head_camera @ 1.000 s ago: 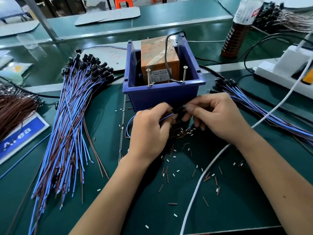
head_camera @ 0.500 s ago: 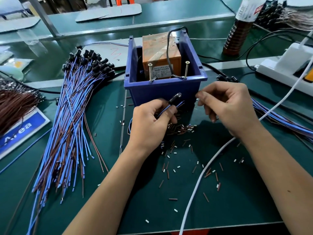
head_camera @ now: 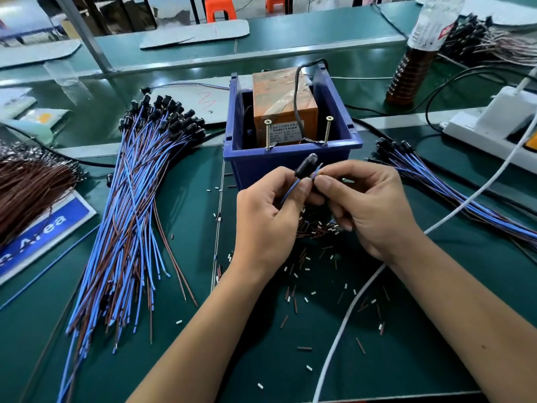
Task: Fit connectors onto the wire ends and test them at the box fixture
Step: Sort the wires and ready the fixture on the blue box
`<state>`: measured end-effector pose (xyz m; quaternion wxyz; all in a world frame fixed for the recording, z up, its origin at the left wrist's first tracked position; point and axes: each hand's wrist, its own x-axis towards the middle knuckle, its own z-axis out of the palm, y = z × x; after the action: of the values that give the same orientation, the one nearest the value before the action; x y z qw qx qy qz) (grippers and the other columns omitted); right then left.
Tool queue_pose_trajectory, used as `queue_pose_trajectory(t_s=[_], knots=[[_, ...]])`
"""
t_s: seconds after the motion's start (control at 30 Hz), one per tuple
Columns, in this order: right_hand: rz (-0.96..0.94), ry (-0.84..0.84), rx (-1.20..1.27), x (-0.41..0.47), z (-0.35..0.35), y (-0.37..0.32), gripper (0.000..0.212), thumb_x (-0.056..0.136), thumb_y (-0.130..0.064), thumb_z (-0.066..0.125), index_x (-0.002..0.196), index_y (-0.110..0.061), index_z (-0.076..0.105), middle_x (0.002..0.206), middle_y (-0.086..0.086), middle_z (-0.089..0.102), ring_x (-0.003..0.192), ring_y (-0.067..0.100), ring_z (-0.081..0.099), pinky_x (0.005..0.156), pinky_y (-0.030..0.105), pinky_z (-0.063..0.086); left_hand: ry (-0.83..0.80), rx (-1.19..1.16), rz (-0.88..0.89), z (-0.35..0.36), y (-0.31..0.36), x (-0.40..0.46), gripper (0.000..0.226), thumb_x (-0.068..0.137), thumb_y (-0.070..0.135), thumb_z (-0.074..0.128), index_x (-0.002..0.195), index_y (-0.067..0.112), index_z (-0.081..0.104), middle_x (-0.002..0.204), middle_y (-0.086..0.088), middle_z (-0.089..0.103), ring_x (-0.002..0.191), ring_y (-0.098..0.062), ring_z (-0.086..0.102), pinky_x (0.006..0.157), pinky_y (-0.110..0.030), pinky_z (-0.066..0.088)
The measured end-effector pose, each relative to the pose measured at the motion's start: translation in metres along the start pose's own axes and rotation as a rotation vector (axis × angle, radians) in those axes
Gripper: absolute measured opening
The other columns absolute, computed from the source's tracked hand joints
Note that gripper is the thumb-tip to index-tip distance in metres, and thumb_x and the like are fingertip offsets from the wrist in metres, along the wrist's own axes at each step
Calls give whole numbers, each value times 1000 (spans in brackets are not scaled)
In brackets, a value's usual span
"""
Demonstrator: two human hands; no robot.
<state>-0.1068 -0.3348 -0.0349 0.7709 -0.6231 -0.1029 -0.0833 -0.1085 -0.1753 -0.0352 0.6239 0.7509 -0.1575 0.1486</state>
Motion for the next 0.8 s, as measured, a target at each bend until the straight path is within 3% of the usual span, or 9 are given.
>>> queue_pose_trajectory(t_s=[0.07,0.2,0.3,0.47,0.7,0.8], knots=[[-40,16,1,-1,2,-2,2,90,-19,79,89,-19,79,60,9,62,41,12,45,36,19,34,110,24,60,0,2,-1,17,104,17,62,90,10,70,83,6,77,74,-14,73,68,-33,58],[-129,59,22,2,4,-7,12,104,-15,60,93,-19,65,95,13,75,44,19,51,40,21,37,347,142,195,-5,5,-2,19,105,22,60,93,12,72,80,11,72,57,-9,56,54,-27,41],[-195,170,-107,3,6,-7,10,104,-13,61,96,-16,66,84,8,74,44,17,48,42,23,38,463,118,231,-7,8,0,12,105,18,59,96,13,66,77,10,72,56,-12,61,54,-26,42],[-367,399,-494,4,13,-10,8,100,-15,69,96,-13,76,75,-6,73,69,14,71,65,23,53,527,36,143,-7,9,2,6,103,14,62,105,15,67,73,9,74,61,-19,68,60,-27,47],[-433,520,-664,9,24,-11,14,98,-16,68,97,-10,81,78,-8,73,68,5,68,65,23,53,526,4,69,-4,5,7,9,102,16,64,103,12,72,77,6,77,76,-16,75,78,-32,57],[-439,529,-656,10,26,-11,14,97,-14,69,99,-10,82,81,-10,73,69,4,68,66,21,54,510,23,75,-4,4,8,10,103,15,63,103,12,73,77,7,76,76,-17,74,76,-30,56]])
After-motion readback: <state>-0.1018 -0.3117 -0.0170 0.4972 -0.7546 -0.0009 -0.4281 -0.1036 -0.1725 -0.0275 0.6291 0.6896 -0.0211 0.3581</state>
